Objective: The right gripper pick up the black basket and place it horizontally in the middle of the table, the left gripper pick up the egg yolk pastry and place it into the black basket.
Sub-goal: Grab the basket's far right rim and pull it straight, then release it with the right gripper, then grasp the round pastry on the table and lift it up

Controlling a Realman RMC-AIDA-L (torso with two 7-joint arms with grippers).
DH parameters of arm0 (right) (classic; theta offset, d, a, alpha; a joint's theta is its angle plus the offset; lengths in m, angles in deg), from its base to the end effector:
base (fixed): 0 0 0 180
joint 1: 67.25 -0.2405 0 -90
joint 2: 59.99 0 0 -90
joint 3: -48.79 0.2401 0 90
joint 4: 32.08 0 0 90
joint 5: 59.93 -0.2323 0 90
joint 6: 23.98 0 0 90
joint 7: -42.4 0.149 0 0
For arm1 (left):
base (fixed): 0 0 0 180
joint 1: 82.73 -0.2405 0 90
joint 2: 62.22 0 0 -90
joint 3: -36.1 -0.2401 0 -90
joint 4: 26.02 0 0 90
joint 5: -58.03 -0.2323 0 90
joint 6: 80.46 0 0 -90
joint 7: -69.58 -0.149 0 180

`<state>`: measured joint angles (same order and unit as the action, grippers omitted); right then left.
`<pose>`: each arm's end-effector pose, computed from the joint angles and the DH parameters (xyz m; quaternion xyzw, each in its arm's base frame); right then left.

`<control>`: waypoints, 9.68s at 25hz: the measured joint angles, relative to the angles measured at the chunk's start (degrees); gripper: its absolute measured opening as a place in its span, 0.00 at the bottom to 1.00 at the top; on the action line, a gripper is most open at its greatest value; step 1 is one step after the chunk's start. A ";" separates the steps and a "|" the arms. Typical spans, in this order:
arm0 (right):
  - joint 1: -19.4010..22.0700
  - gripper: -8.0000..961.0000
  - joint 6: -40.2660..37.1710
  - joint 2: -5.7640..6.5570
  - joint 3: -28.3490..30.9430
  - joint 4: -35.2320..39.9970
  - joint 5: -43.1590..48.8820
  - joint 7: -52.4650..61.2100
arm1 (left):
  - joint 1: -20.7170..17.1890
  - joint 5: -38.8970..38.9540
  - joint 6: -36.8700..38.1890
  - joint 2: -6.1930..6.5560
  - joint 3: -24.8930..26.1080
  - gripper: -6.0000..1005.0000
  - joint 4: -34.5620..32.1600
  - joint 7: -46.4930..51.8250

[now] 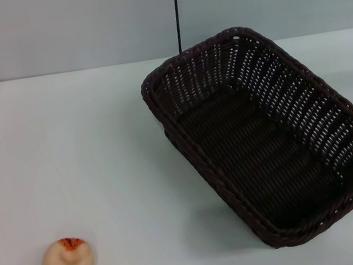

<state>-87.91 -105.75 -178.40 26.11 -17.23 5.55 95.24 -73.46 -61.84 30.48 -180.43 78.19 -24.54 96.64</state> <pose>0.3539 0.3169 0.0723 -0.6301 0.2959 0.4869 0.5276 -0.3527 0.1985 0.0662 -0.5509 -0.1382 -0.5012 0.6529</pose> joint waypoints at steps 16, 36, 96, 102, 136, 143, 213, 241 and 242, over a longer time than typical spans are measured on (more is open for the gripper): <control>-3.49 0.59 -16.69 4.75 -2.87 42.79 44.61 53.80 | -0.01 -0.01 -2.54 -0.10 0.00 0.75 0.24 0.67; -22.83 0.59 -27.90 10.04 -15.34 45.98 77.88 77.61 | -0.20 -0.62 -4.32 -0.27 0.01 0.75 0.72 1.02; -23.47 0.20 -21.51 10.82 -23.77 42.11 61.26 73.13 | 0.13 -0.80 -4.31 -0.26 -0.70 0.64 1.47 2.39; -26.85 0.20 -23.68 11.82 -23.56 42.98 59.75 61.48 | 0.11 -0.79 -4.32 -0.34 -0.85 0.64 1.72 2.39; -33.41 0.19 -17.84 7.44 -32.51 34.99 63.94 38.41 | -1.58 -0.80 -4.05 -0.36 -3.78 0.64 3.97 3.70; -33.01 0.19 -16.50 7.41 -32.41 34.14 63.97 38.13 | -1.79 -0.80 -3.82 -0.35 -4.43 0.64 4.58 3.74; 5.40 0.52 0.67 -0.07 -8.07 9.56 -7.69 6.31 | -1.06 -1.31 -5.66 1.44 -55.15 0.79 -26.63 27.78; 2.31 0.52 0.65 -0.06 -7.27 8.40 -7.79 6.13 | -1.47 -9.65 -12.05 1.13 -55.72 0.63 -26.71 25.49; 2.29 0.52 0.65 -0.06 -7.28 8.39 -7.78 6.13 | -1.47 -9.66 -12.07 1.14 -55.72 0.60 -26.68 25.10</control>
<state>-85.62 -105.10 -178.46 18.83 -8.84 -2.23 101.37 -74.93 -71.50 18.42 -179.29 22.48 -51.23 121.74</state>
